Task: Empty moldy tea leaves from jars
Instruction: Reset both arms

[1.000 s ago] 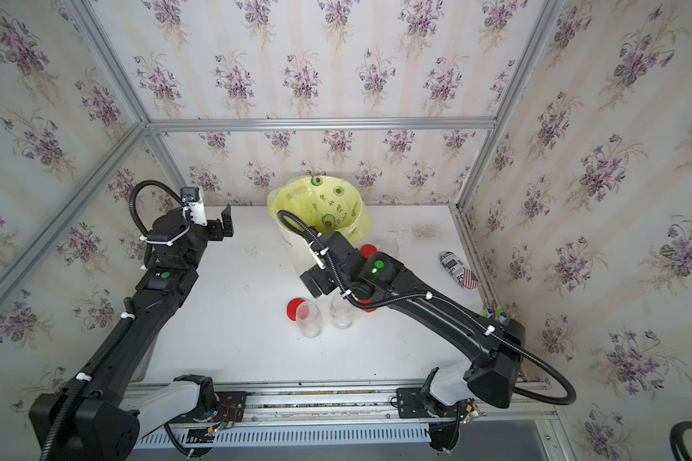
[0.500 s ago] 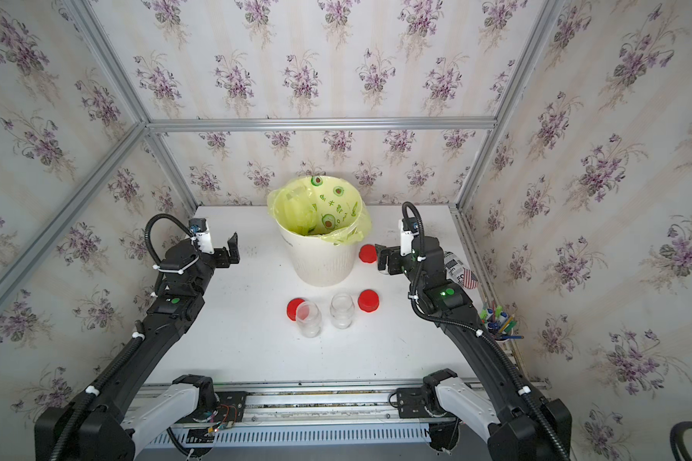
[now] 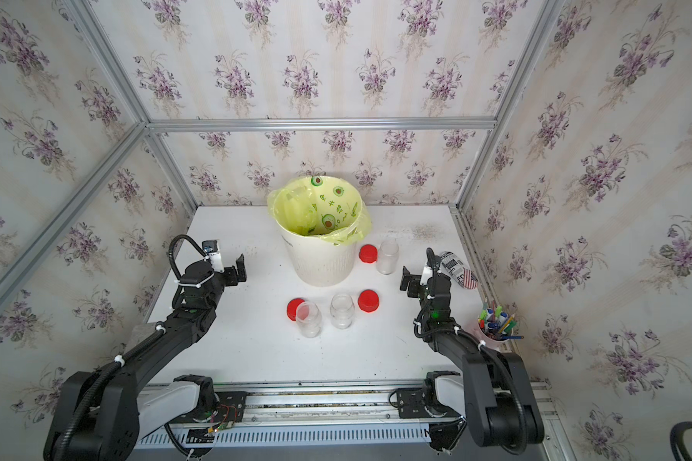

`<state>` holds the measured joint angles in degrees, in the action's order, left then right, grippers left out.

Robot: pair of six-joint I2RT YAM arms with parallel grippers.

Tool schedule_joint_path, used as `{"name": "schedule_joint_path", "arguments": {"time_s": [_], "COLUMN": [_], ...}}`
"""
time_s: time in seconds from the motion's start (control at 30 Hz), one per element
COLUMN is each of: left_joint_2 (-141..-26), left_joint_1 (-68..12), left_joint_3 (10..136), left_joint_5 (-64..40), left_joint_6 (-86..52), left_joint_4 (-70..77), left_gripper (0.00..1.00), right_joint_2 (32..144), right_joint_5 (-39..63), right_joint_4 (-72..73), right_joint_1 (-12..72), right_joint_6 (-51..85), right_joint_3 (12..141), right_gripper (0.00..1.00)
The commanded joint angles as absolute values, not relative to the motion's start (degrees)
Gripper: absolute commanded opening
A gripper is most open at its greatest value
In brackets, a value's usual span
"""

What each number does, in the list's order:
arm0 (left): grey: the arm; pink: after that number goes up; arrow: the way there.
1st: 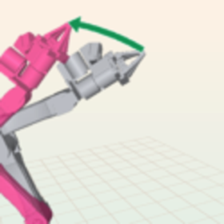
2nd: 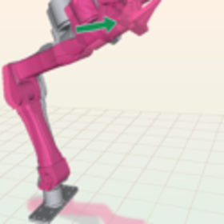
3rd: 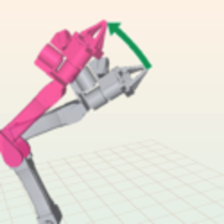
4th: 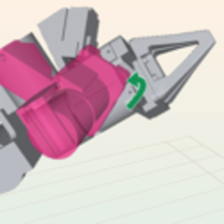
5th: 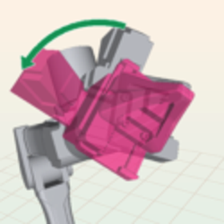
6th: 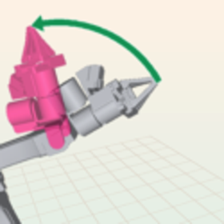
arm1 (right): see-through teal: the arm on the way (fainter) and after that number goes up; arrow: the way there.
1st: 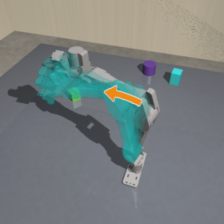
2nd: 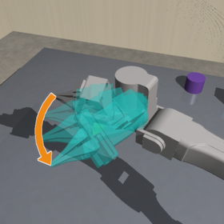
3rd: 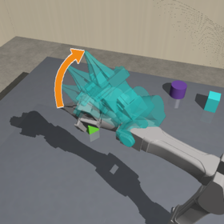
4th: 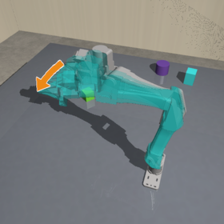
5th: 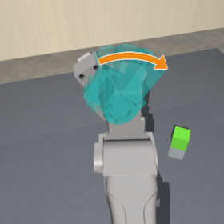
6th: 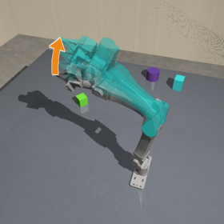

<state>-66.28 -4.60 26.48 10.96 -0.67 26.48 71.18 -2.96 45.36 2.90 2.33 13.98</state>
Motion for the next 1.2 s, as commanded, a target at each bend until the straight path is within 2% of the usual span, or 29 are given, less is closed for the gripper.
{"name": "schedule_joint_path", "arguments": {"time_s": [0.0, 0.13, 0.33, 0.47, 0.8, 0.9, 1.17], "left_joint_2": [-68.6, -70.8, -69.6, -70.2, -87.1, -85.5, -86.5], "left_joint_1": [-4.6, -4.6, -5.8, -7.0, -7.0, -7.1, -7.6], "left_joint_3": [26.0, 23.6, 22.9, 21.4, 19.1, 21.1, 23.0], "left_joint_5": [11.1, 11.6, 10.1, 11.4, 7.9, 7.5, 10.2], "left_joint_6": [-1.4, -2.0, -0.1, 1.5, 3.4, 3.3, 2.7], "left_joint_4": [32.1, 36.4, 34.8, 35.6, 54.4, 47.8, 45.5], "left_gripper": [1.00, 1.00, 1.00, 1.00, 1.00, 1.00, 1.00], "right_joint_2": [75.3, 80.7, 87.9, 88.1, 87.8, 87.8, 88.2], "right_joint_5": [0.0, 1.1, 2.5, 1.5, -1.5, -1.6, -1.5], "right_joint_4": [61.6, 67.2, 74.9, 73.3, 71.2, 71.2, 70.5], "right_joint_1": [2.4, 2.2, 2.2, 2.1, 2.2, 2.2, 2.2], "right_joint_6": [0.1, -0.6, -1.1, -0.7, 0.4, 0.4, 0.4], "right_joint_3": [12.9, 12.2, 11.5, 12.4, 13.3, 13.3, 13.9], "right_gripper": [1.00, 1.00, 1.00, 1.00, 1.00, 1.00, 1.00]}}
